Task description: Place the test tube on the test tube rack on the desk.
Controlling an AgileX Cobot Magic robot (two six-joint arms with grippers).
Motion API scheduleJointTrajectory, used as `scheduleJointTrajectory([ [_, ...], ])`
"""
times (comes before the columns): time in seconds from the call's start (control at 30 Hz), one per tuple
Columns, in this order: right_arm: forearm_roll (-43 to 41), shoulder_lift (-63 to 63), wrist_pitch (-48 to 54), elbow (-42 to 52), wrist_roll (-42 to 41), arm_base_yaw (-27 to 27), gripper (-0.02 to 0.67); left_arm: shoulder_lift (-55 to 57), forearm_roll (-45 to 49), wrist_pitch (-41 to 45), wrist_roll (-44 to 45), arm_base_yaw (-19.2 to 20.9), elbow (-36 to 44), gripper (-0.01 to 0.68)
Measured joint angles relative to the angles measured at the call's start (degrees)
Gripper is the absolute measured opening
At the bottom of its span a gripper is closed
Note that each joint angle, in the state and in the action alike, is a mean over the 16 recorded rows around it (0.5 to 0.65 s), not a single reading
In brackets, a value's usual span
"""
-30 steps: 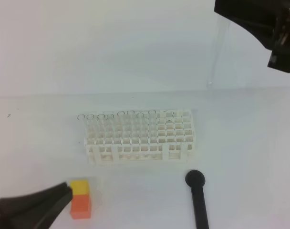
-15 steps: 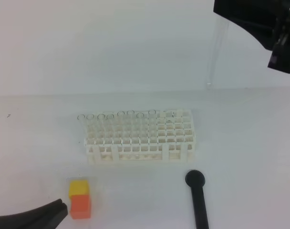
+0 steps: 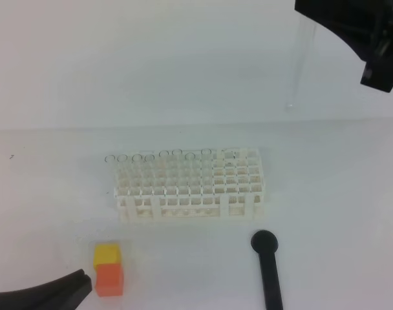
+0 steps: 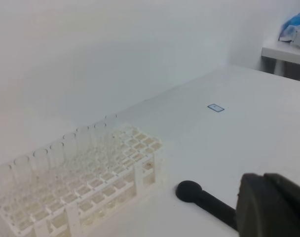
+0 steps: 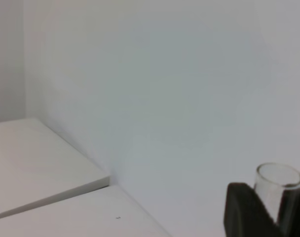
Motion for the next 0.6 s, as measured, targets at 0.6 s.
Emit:
scheduleJointTrajectory([
  [0.6,-9.03,0.11,-11.72,-0.09,10.01,0.53,0.129,0.00,0.00,0.18,0.00,0.81,0.00,0.000],
])
